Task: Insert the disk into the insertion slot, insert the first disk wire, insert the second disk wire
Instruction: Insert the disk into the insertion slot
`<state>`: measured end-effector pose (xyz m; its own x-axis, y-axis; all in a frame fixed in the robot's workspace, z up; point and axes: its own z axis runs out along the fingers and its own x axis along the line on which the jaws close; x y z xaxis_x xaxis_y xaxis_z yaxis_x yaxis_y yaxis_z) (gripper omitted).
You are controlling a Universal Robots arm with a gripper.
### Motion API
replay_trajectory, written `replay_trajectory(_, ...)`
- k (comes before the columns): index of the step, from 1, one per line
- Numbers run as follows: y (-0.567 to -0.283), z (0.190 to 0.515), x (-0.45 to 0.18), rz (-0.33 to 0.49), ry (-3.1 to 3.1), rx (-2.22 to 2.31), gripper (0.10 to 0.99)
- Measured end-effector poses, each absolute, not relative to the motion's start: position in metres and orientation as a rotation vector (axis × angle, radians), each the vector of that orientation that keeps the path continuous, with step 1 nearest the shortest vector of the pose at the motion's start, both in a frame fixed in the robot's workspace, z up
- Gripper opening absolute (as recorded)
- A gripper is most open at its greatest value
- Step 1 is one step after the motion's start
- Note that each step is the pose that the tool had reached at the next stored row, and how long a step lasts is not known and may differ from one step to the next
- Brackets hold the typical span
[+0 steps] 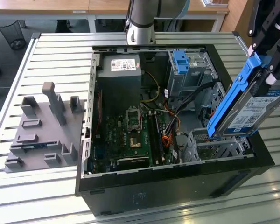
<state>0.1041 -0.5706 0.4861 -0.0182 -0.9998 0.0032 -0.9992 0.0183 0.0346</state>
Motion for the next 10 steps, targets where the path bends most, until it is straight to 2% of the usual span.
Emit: replay_trajectory(10, -0.569, 0.481, 0.092, 0.026, -2.251, 2.210, 0.365)
